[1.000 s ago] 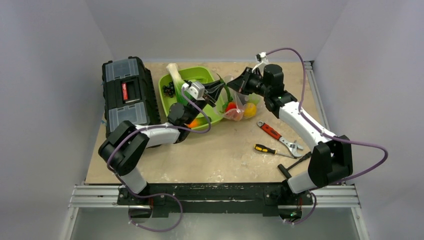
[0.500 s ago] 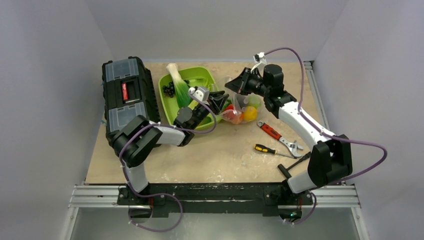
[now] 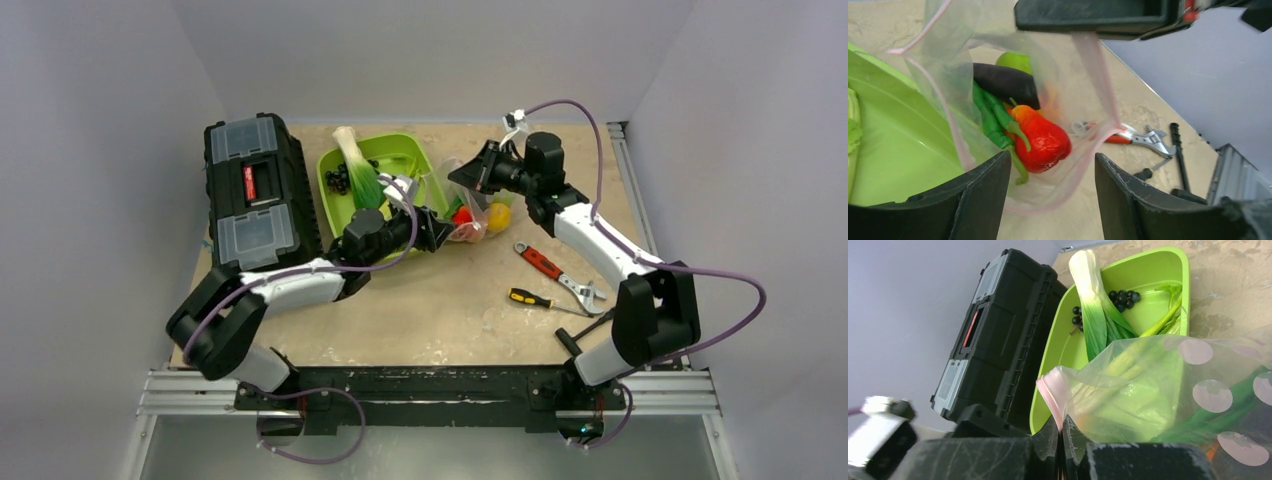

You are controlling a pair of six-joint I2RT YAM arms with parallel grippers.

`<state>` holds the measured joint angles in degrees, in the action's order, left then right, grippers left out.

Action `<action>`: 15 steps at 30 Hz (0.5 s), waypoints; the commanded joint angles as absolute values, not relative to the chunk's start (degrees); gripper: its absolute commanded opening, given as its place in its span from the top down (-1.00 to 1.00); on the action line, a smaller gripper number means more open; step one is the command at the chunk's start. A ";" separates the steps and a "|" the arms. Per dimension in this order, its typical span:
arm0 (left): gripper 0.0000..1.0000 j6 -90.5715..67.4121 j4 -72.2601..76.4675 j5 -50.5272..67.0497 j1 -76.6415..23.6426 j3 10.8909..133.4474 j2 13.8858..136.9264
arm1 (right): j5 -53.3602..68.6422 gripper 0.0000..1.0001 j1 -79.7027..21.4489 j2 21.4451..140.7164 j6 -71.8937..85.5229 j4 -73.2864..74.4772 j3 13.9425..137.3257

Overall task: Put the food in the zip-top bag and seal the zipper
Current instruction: Place the fake vegetable in the zipper food storage bag.

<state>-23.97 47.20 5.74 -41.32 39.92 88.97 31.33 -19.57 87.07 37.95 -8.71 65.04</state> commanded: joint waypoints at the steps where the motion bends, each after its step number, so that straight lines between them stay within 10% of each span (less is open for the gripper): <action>1: -0.22 -27.25 17.34 10.22 -41.31 48.79 78.11 | 34.36 1.00 -19.56 87.41 38.23 -14.10 64.33; 7: -0.18 -26.91 -15.27 14.68 -39.04 63.68 73.75 | 34.16 1.00 -19.53 87.98 37.09 -13.88 64.20; 15: -0.01 -31.28 -19.49 17.83 -36.06 68.88 77.38 | 33.75 1.00 -19.58 85.79 35.73 -13.64 63.62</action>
